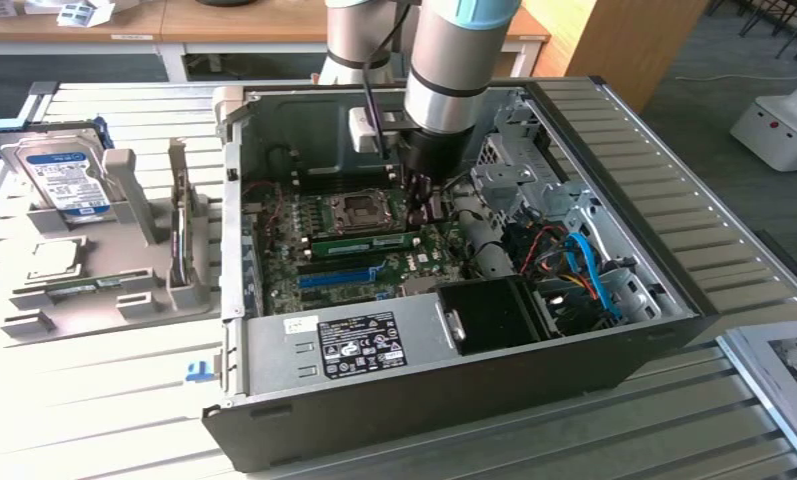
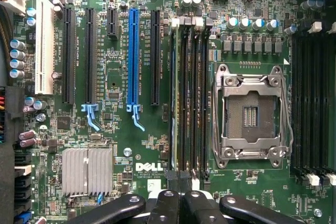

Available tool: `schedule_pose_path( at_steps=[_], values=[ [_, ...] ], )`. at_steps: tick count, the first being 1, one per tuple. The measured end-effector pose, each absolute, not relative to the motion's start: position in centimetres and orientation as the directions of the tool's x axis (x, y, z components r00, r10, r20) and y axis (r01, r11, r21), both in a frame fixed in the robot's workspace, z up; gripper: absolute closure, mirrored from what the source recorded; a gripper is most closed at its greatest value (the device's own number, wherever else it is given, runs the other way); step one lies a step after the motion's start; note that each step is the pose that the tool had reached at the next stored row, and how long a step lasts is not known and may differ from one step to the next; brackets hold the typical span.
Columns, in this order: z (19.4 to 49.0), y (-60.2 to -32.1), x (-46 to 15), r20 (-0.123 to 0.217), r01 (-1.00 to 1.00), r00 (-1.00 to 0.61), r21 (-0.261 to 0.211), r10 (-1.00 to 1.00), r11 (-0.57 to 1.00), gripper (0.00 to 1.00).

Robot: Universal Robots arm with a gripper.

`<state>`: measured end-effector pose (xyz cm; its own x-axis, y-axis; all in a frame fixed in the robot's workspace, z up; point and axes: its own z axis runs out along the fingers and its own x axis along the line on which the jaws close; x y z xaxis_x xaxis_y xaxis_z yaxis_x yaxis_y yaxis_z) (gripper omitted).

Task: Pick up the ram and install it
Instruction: 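Press down the ram until it locks into place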

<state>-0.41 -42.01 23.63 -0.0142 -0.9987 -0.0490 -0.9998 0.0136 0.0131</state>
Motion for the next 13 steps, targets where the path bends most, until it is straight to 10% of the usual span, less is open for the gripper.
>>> schedule_pose_path(
  at_steps=[13],
  values=[
    [23.19,-42.01,-0.41,-0.049,-1.000,-0.014,0.013,-0.999,0.014,0.90]
  ],
)
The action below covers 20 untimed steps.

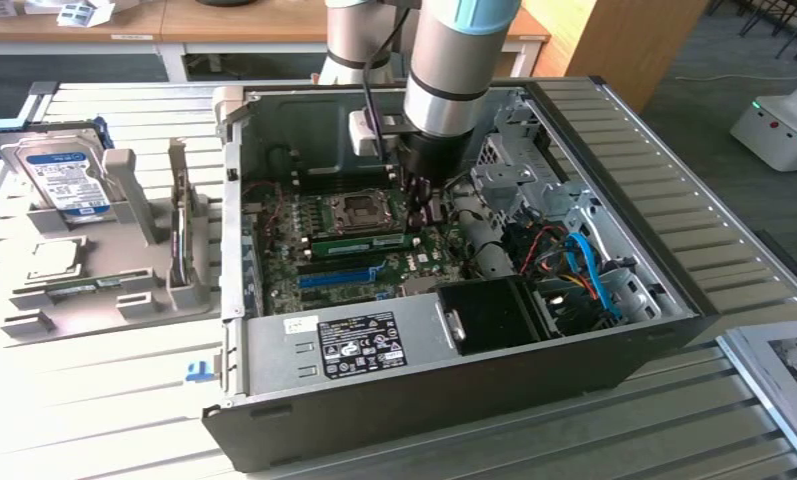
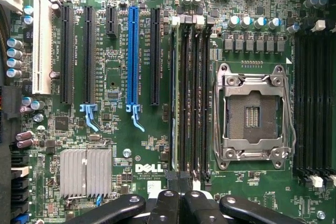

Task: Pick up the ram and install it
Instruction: 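Press down the ram until it locks into place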

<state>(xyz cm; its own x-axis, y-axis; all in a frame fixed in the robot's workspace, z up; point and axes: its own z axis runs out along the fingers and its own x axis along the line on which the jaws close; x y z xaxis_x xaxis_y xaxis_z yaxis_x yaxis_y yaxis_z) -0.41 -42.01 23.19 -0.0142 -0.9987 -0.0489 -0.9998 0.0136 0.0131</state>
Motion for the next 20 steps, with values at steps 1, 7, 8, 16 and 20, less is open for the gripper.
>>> schedule_pose_path(
  at_steps=[1,7,8,16,20],
  values=[
    [23.19,-42.02,-0.41,-0.049,-1.000,-0.014,0.013,-0.999,0.014,0.90],
    [23.09,-42.01,-0.41,-0.049,-1.000,-0.014,0.013,-0.999,0.014,0.90],
    [23.06,-42.01,-0.41,-0.049,-1.000,-0.014,0.013,-0.999,0.014,0.90],
    [22.96,-42.01,-0.41,-0.049,-1.000,-0.014,0.013,-0.999,0.014,0.90],
    [22.96,-41.92,-0.41,-0.049,-1.000,-0.014,0.013,-0.999,0.014,0.90]
  ],
)
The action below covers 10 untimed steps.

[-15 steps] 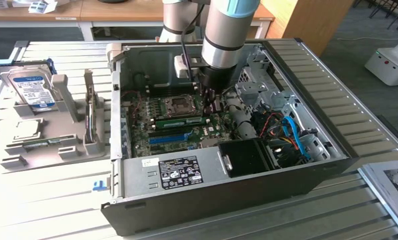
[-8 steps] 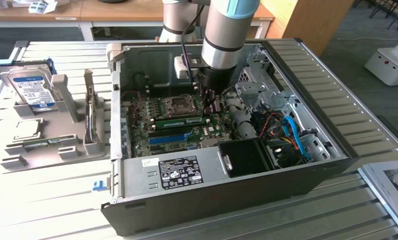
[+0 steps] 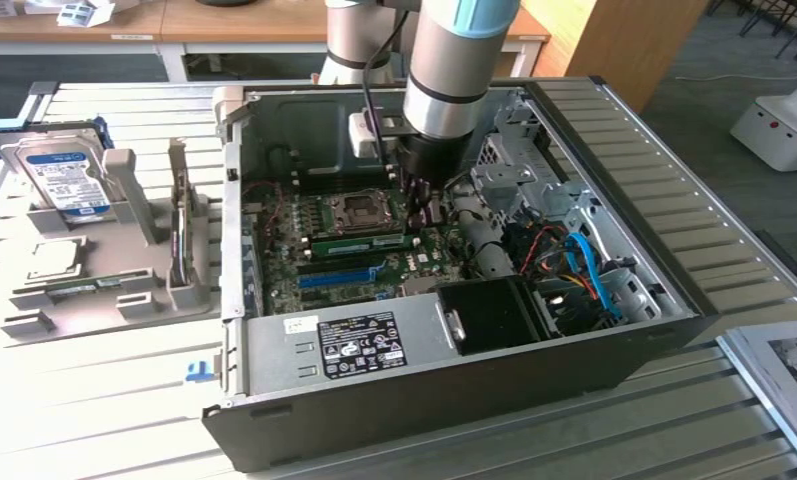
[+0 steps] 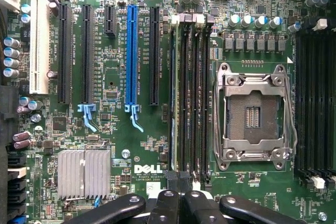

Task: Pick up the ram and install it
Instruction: 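Press down the ram until it locks into place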

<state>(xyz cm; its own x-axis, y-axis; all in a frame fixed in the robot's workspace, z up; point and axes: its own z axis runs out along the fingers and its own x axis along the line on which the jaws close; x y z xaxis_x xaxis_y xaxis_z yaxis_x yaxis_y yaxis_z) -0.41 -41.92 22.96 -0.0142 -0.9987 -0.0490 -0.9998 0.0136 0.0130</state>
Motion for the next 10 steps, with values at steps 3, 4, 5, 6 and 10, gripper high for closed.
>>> schedule_pose_path(
  at_steps=[3,4,5,6,10],
  values=[
    [22.96,-41.91,-0.41,-0.049,-1.000,-0.014,0.013,-0.999,0.014,0.90],
    [22.96,-41.91,-0.41,-0.049,-1.000,-0.014,0.013,-0.999,0.014,0.90],
    [22.96,-41.90,-0.41,-0.049,-1.000,-0.014,0.013,-0.999,0.014,0.90],
    [22.93,-41.90,-0.41,-0.049,-1.000,-0.014,0.013,-0.999,0.014,0.90],
    [22.83,-41.91,-0.41,-0.049,-1.000,-0.014,0.013,-0.999,0.014,0.90]
  ],
)
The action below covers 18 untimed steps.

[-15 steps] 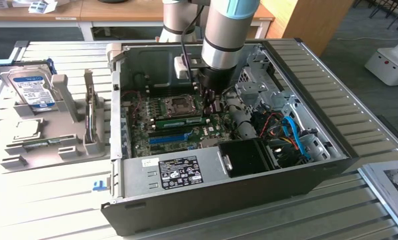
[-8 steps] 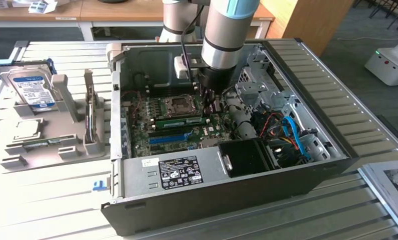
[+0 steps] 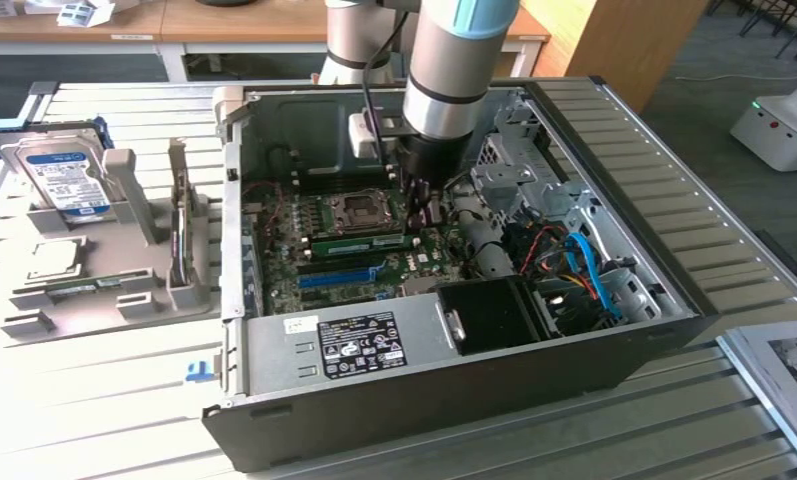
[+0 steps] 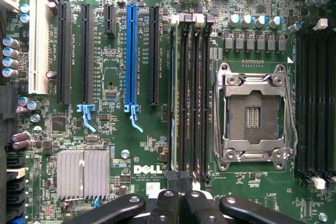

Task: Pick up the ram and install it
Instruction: 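Press down the ram until it locks into place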

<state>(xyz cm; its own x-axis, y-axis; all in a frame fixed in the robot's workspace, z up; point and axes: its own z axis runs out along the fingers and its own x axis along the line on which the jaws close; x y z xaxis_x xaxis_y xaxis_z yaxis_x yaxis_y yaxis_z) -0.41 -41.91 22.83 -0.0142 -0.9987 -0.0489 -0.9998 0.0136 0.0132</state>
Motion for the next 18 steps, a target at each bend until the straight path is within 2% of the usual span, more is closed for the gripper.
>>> schedule_pose_path(
  at_steps=[18],
  values=[
    [22.60,-41.91,-0.41,-0.052,-1.000,-0.014,0.013,-0.999,0.014,0.90]
  ],
)
